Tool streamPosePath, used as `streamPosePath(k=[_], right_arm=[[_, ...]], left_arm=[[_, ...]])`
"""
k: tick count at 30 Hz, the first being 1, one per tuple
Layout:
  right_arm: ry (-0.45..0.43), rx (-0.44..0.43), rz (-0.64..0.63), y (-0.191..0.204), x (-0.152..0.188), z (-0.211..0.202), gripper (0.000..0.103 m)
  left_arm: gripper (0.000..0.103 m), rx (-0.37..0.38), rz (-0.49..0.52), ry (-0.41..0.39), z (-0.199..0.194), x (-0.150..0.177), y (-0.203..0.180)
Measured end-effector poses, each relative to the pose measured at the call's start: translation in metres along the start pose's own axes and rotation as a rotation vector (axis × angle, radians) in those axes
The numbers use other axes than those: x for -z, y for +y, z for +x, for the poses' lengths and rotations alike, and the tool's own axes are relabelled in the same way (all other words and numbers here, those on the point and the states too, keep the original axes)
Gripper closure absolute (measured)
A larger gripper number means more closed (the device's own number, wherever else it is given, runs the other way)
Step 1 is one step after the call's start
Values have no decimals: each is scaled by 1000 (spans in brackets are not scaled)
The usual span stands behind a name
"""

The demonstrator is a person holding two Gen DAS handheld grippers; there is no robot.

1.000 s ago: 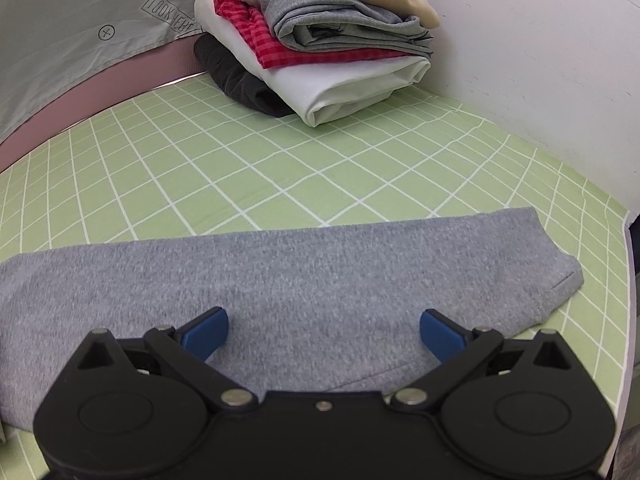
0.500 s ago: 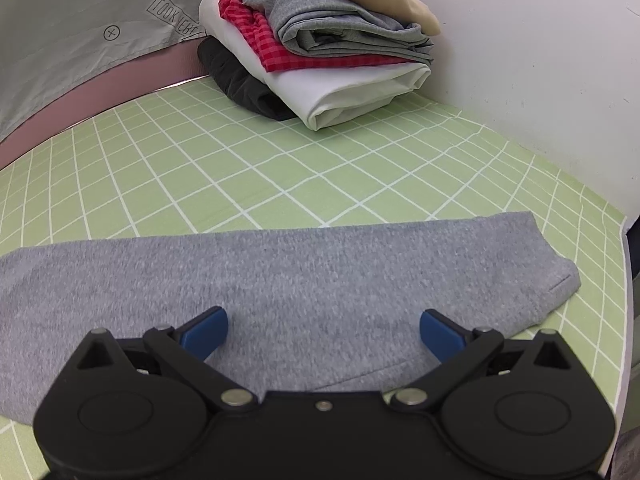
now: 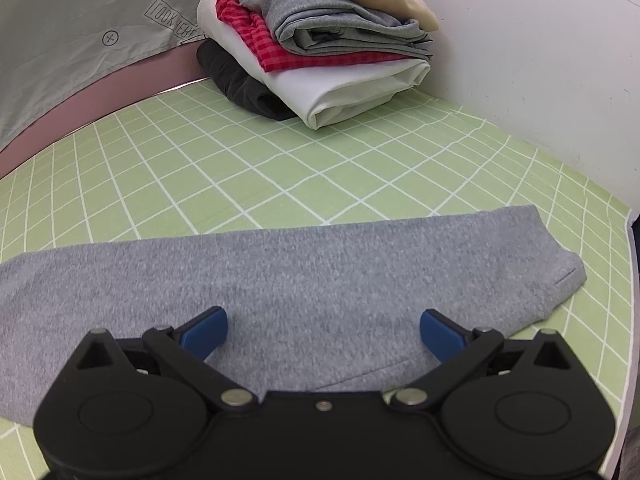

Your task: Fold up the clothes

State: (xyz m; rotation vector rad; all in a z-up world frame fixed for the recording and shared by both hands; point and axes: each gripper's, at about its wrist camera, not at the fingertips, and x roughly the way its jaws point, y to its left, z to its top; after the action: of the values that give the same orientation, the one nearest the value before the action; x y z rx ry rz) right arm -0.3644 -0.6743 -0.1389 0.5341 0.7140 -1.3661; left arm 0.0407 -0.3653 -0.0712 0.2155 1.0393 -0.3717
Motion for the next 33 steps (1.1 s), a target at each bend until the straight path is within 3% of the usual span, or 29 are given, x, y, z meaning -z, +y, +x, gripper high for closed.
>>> streamPosePath(k=[4,9,13,23,33], right_arm=[[7,-7,20,-1,-1,1,0],[31,-58,-7,-2,-4,2,0],[36,-94,-23,-9,-6,5,0],[12,-110,-23,-62,-19,21,0],[-9,2,35,-130,-38,48,0]], left_arm=[[28,-21,78,54,12,18,-25],[11,-43,77,113,23,38,-39],[0,-85,66,103,27,44,-41],[0,-49,19,127,29,43,-31],[0,-46,-3,135,31,41,-31]])
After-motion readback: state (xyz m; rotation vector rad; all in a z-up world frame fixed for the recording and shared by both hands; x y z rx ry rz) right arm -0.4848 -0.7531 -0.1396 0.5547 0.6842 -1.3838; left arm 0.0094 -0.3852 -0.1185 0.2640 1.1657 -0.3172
